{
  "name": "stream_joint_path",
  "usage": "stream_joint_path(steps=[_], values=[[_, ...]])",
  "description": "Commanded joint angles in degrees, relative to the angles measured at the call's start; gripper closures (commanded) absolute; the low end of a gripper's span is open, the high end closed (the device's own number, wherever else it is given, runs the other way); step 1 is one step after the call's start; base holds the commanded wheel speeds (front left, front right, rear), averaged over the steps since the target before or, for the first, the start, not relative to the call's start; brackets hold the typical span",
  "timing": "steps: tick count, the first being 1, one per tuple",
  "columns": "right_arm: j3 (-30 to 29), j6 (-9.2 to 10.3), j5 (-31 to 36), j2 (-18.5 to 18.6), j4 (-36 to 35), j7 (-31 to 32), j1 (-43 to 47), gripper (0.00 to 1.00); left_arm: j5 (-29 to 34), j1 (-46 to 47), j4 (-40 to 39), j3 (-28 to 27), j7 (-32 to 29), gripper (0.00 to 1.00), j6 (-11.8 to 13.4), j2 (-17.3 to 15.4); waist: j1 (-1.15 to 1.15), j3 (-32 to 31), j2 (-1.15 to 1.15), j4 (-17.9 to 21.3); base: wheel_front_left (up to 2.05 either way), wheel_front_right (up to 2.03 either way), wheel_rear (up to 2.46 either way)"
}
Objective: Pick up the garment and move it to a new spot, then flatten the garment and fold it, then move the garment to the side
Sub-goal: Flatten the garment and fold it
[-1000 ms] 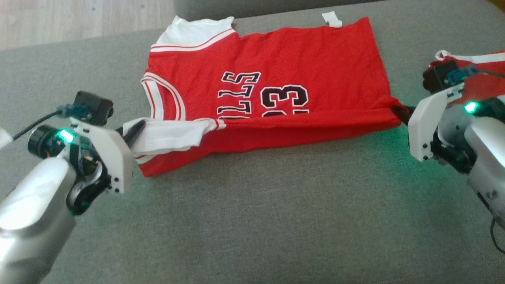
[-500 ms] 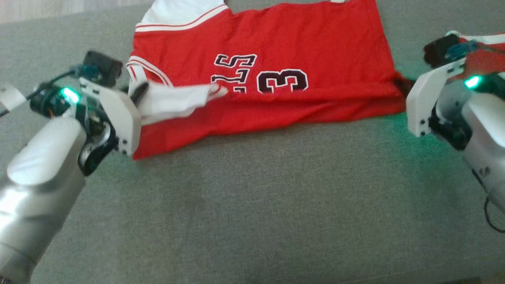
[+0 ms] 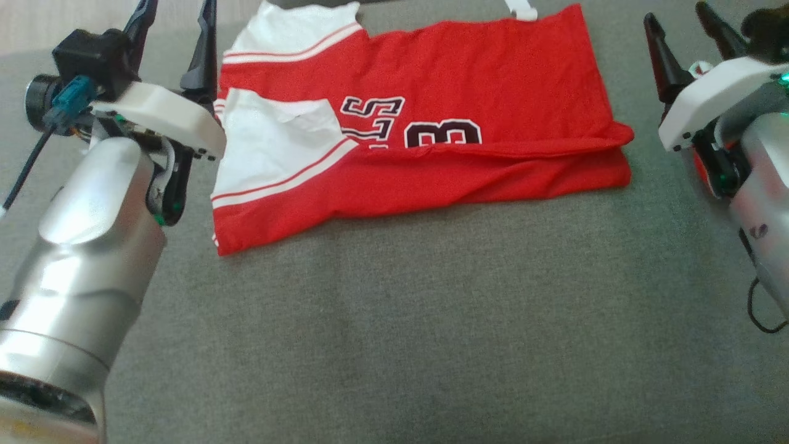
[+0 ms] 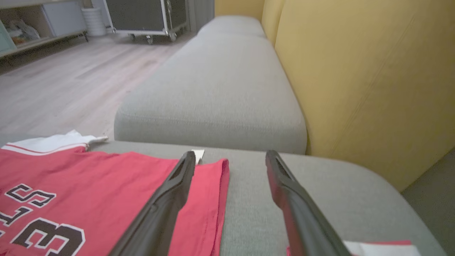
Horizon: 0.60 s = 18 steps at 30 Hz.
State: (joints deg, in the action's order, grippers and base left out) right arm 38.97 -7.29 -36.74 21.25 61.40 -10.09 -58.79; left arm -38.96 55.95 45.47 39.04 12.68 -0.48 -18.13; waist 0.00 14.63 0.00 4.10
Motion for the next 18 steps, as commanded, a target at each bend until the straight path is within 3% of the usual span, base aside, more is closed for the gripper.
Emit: stream_joint_path(steps=[1,4,9,13,18], values=[[-0.71,-0.2,1.55,0.0,-0.88,-2.73,0.79,0.0,-0.62,1.04,-1.45,-3.23,1.39,0.0,0.61,-1.49,0.0,-1.82,0.0,-0.21,0.0,0.0,0.0],[-5.06,-0.2,3.5,0.12,-1.97,-4.75,2.08,0.0,-0.21,-1.57,-4.22,-6.64,2.23,0.0,2.29,-0.72,0.0,-3.91,0.0,-0.41,0.0,0.0,0.0],[-22.28,-0.2,11.8,-0.51,-15.64,-4.88,11.41,0.0,5.46,-11.12,-15.0,-13.63,2.29,0.0,5.82,1.09,0.0,-7.27,0.0,-0.96,0.0,0.0,0.0],[-34.43,-0.2,20.87,-6.13,-27.04,-4.89,23.56,0.0,9.92,-20.47,-21.92,-17.82,2.3,0.0,7.39,3.78,0.0,-9.79,0.0,-1.18,0.0,0.0,0.0],[-40.74,-0.2,30.47,-13.34,-36.41,-4.9,35.27,0.0,15.75,-30.89,-27.9,-21.93,2.3,0.0,8.21,7.18,0.0,-12.15,0.0,-1.34,0.0,0.0,0.0]])
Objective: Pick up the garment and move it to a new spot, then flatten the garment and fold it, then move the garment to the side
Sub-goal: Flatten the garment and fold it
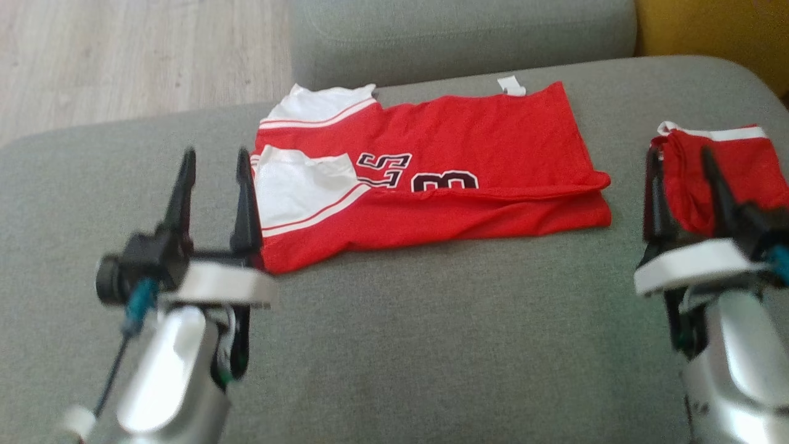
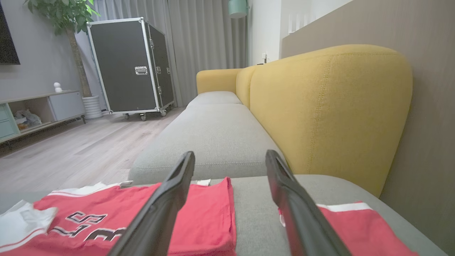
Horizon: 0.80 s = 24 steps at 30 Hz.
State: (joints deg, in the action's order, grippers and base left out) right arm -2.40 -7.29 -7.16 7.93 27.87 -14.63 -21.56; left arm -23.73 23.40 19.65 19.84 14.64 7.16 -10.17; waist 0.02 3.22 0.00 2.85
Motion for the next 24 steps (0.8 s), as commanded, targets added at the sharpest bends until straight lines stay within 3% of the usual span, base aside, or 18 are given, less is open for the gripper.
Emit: stream_joint_path(steps=[1,5,15,20,24], values=[[-0.15,-0.2,2.23,-1.02,-4.01,-0.36,-0.19,0.0,1.4,-0.26,-2.57,-3.28,0.35,0.0,0.41,-0.15,-0.02,-0.97,0.0,-0.09,0.0,0.0,0.0],[-1.97,-0.2,5.58,-3.79,-6.95,-0.36,5.66,0.0,3.62,-6.22,-2.75,-5.63,0.35,0.0,-0.65,2.38,-0.02,-1.72,0.0,-0.31,0.0,0.0,0.0],[-1.72,-0.2,3.9,-5.02,-9.74,-0.37,9.16,0.0,6.77,-9.02,0.96,-8.49,0.35,0.0,-4.54,5.12,-0.02,-0.69,0.0,0.42,0.0,0.0,0.0],[-0.69,-0.2,2.59,-5.03,-10.37,-0.37,7.88,0.0,6.76,-6.22,7.02,-8.79,0.11,0.0,-4.35,5.3,-0.02,1.04,0.0,1.42,0.0,0.0,0.0],[0.63,-0.2,1.45,-5.04,-11.05,-0.37,6.65,0.0,5.03,-1.72,16.06,-10.08,-4.39,0.0,-2.97,5.33,-0.02,3.5,0.0,3.06,0.0,0.0,0.0]])
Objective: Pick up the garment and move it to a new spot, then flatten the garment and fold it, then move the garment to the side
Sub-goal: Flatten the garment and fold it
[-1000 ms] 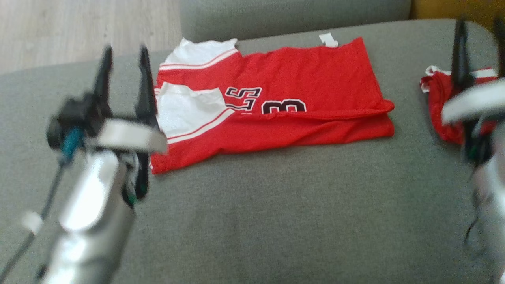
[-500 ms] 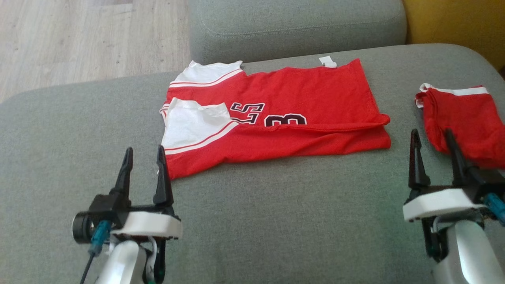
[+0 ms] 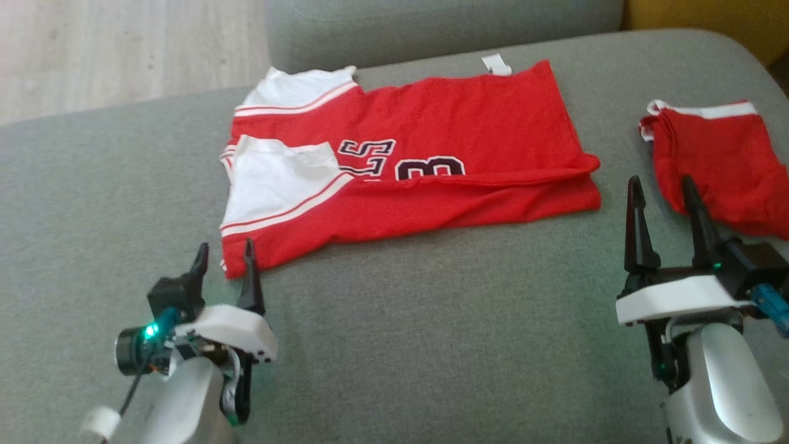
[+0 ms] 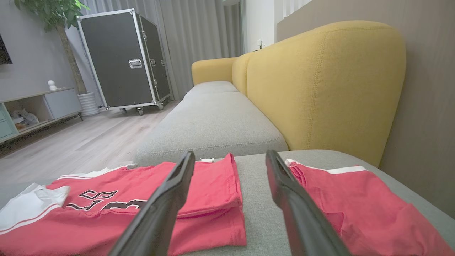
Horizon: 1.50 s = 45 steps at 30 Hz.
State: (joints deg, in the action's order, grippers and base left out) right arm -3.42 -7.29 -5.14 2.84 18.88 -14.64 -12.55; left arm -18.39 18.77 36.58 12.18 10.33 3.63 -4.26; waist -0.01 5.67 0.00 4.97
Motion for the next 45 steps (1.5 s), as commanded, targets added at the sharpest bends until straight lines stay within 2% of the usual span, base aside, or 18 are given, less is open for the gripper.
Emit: stream_joint_path(steps=[1,10,14,15,16,17,22,26,29,36,40,45], values=[[1.82,-0.2,-0.91,0.05,-2.18,-0.36,-2.62,0.0,-0.49,3.78,0.69,-2.62,-0.77,0.0,0.81,-0.68,0.01,1.55,0.0,1.25,0.0,0.0,0.0],[4.56,-0.2,-4.58,0.04,-3.4,-0.36,-3.7,0.0,-1.04,9.37,12.41,-3.12,-5.29,0.0,2.61,-1.95,0.01,4.53,0.0,3.92,0.0,0.0,0.0],[5.11,-0.2,-5.56,0.04,-3.99,-0.36,-3.89,0.0,-1.37,10.63,15.91,-2.49,-7.33,0.0,1.92,-1.86,0.01,4.99,0.0,4.35,0.0,0.0,0.0],[5.29,-0.2,-5.72,0.04,-3.97,-0.36,-3.89,0.0,-1.55,10.89,16.45,-2.37,-7.62,0.16,1.55,-1.77,0.01,5.01,0.0,4.41,0.0,0.0,0.0],[5.52,-0.2,-5.73,0.04,-3.66,-0.36,-3.96,0.0,-1.62,11.15,16.8,-2.22,-7.55,0.67,1.23,-1.73,0.01,5.03,0.0,4.45,0.0,0.0,0.0],[5.5,-0.2,-5.4,0.04,-3.13,-0.36,-4.14,0.0,-1.56,11.39,17.08,-1.93,-7.39,1.0,0.84,-1.7,0.01,5.01,0.0,4.43,0.0,0.0,0.0],[4.1,-0.2,-3.53,0.04,0.33,0.93,-6.01,0.0,-1.29,12.41,16.74,-1.03,-3.84,1.0,-0.24,-1.39,0.01,4.53,0.0,3.04,0.0,0.0,0.0],[3.54,-0.2,-5.53,0.04,3.58,4.07,-7.98,0.0,-1.14,13.02,15.02,-0.62,0.4,1.0,-1.0,-1.09,0.01,4.25,0.0,1.74,0.0,0.0,0.0],[2.31,-0.2,-5.75,0.04,8.53,8.23,-10.73,0.0,-0.79,13.12,12.93,0.84,2.6,1.0,-3.41,-0.59,0.01,3.88,0.0,0.45,0.0,0.0,0.0],[-3.56,-0.2,-2.98,0.04,23.87,16.28,-18.69,0.0,0.31,12.87,7.18,3.29,4.3,1.0,-4.98,0.25,0.01,3.84,0.0,-2.91,0.0,0.0,0.0],[-8.61,-0.2,2.23,0.04,32.11,17.66,-22.63,0.0,0.81,12.58,5.82,5.14,4.42,1.0,-5.34,0.64,0.01,4.18,0.0,-4.63,0.0,0.0,0.0],[-14.66,-0.2,9.6,0.04,38.59,18.44,-26.42,0.0,0.77,12.62,4.77,6.67,4.44,1.0,-5.28,0.92,0.01,4.84,0.0,-6.11,0.0,0.0,0.0]])
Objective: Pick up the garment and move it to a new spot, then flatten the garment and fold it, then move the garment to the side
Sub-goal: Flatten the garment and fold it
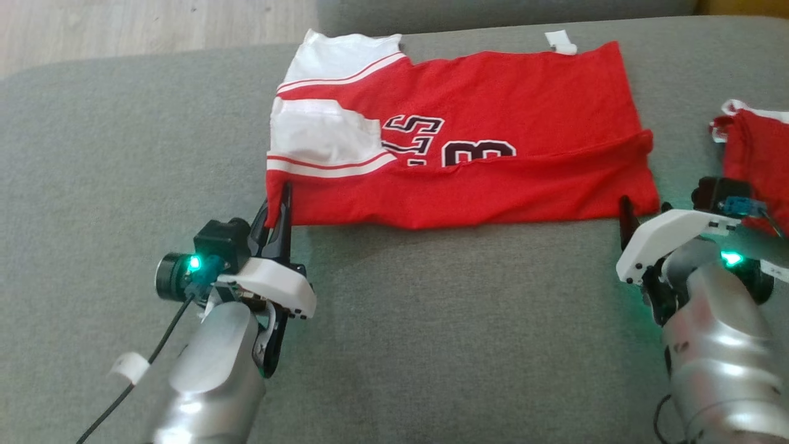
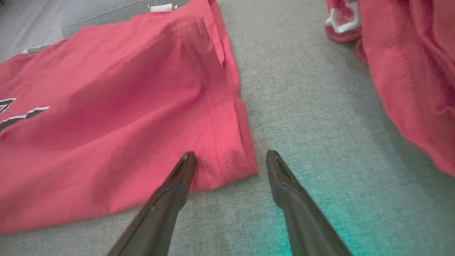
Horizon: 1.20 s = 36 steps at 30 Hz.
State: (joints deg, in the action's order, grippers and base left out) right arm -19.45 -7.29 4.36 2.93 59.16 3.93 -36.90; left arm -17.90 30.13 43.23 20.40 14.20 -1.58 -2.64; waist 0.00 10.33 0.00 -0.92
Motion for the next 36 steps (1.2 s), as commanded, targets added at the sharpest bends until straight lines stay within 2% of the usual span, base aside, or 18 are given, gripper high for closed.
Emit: stream_joint_path(steps=[1,6,7,8,9,14,18,31,36], values=[[0.38,-0.2,0.82,-0.05,-0.52,0.07,-2.71,0.0,0.22,1.29,-1.98,-1.38,0.58,1.0,-0.01,-0.67,0.0,0.26,0.0,-0.48,0.0,0.0,0.0],[-3.06,-0.2,4.57,-0.05,3.77,0.21,-4.85,0.0,0.0,1.32,-2.14,-0.32,0.55,1.0,0.22,-0.55,0.0,0.67,0.0,-1.2,0.0,0.0,0.0],[-3.36,-0.2,5.28,-0.05,4.44,0.23,-5.2,0.26,-0.04,1.32,-2.12,-0.2,0.55,1.0,0.27,-0.54,0.0,0.74,0.0,-1.19,0.0,0.0,0.0],[-3.45,-0.2,6.15,-0.05,4.93,0.01,-5.52,0.76,-0.08,1.33,-2.09,-0.12,0.56,1.0,0.34,-0.53,0.0,0.81,0.0,-1.15,0.0,0.0,0.0],[-3.3,-0.2,7.28,-0.05,5.24,-0.27,-5.77,1.0,-0.14,1.33,-2.04,-0.05,0.56,1.0,0.39,-0.53,0.0,0.84,0.0,-1.09,0.0,0.0,0.0],[-2.67,-0.2,12.33,0.17,4.85,-1.41,-6.9,1.0,-0.5,1.12,-0.91,-0.18,0.36,1.0,0.81,-1.18,0.0,0.14,0.0,-0.15,0.0,0.0,0.0],[-1.48,-0.2,12.65,0.37,5.63,-2.65,-7.74,1.0,-1.32,-0.09,0.52,-0.98,0.17,1.0,1.13,-2.46,0.0,-1.88,0.0,1.25,0.0,0.0,0.0],[5.17,-0.2,4.56,1.34,11.49,-3.38,-4.6,1.0,-4.14,-8.46,2.17,-2.09,0.17,1.0,1.08,-3.87,0.0,-10.85,0.0,3.83,0.0,0.0,0.0],[8.41,-0.2,-0.12,1.85,12.33,-2.07,-1.26,1.0,-4.86,-11.72,0.6,-1.47,-2.23,1.0,0.43,-4.68,0.0,-12.56,0.0,4.07,0.0,0.0,0.0]])
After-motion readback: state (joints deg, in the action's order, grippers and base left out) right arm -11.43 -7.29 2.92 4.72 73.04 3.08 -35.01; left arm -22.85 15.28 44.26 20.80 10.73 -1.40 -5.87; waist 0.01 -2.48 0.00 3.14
